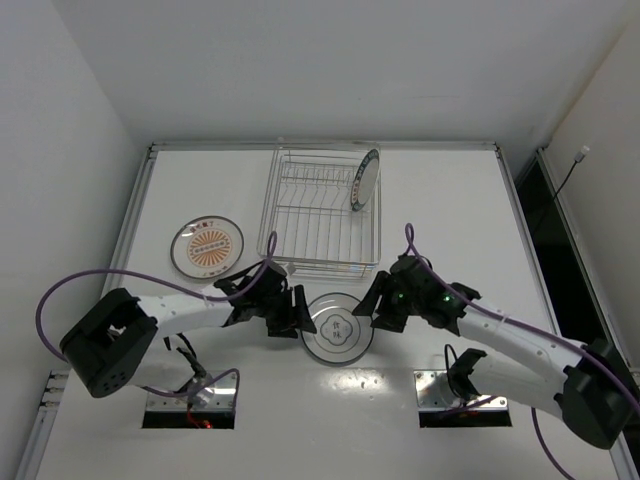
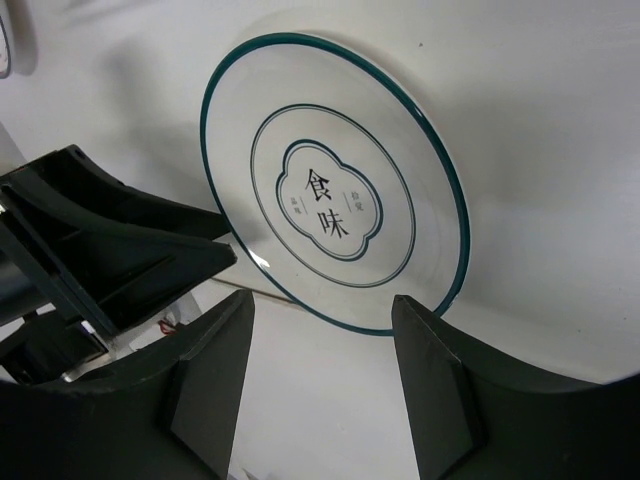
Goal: Load the plates into the dish rack
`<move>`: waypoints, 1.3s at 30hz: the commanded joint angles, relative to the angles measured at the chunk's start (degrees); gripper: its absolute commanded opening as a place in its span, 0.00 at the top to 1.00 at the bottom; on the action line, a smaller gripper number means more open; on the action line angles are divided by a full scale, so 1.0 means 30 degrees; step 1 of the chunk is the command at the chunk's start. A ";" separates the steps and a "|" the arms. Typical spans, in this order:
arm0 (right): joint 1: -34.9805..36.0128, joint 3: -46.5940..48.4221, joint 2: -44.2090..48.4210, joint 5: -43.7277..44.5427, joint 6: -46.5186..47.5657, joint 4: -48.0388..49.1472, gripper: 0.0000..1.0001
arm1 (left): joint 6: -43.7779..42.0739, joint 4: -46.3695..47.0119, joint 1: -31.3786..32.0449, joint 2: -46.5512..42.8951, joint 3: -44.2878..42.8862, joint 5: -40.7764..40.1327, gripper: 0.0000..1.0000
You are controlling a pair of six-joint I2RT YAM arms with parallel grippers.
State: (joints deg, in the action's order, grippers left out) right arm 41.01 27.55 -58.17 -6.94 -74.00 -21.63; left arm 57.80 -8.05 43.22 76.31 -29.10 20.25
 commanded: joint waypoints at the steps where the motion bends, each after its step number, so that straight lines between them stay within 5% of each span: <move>1: 0.0098 -0.0248 0.0668 0.0555 -0.0383 -0.0115 0.46 | 0.1739 0.1334 0.0388 -0.0477 0.0414 -0.0920 0.50; 4: -0.0078 -0.0422 0.0844 0.0555 -0.0557 -0.0115 0.46 | 0.1739 0.1833 0.0388 0.0369 0.0590 -0.0920 0.62; 9: -0.0078 -0.0424 0.1022 0.0760 -0.0559 -0.0581 0.46 | 0.1739 0.2216 0.0591 0.1777 -0.0229 -0.0569 0.66; 17: -0.0078 -0.0774 0.1871 0.1112 -0.0911 -0.0760 0.46 | 0.1387 0.2450 0.0942 0.2629 -0.0873 -0.0188 1.00; 25: -0.0078 0.0160 0.2688 0.1696 -0.0415 -0.1752 0.47 | 0.1007 -0.0065 0.2201 0.1109 -0.2308 -0.0979 1.00; 30: 0.0098 0.2093 0.4505 0.2811 0.1284 -0.3509 0.50 | 0.1007 -0.3492 0.2643 -0.2400 -0.3656 -0.2264 1.00; 39: 0.0098 0.3268 0.5680 0.2079 0.4068 -0.2957 0.57 | 0.0274 -0.7481 0.2235 -0.4696 -0.9221 -0.3646 1.00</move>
State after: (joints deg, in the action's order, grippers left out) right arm 41.01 35.77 -41.04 -0.25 -66.08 -31.68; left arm 59.46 -27.86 50.63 64.14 -52.16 9.87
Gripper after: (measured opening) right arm 0.434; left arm 0.030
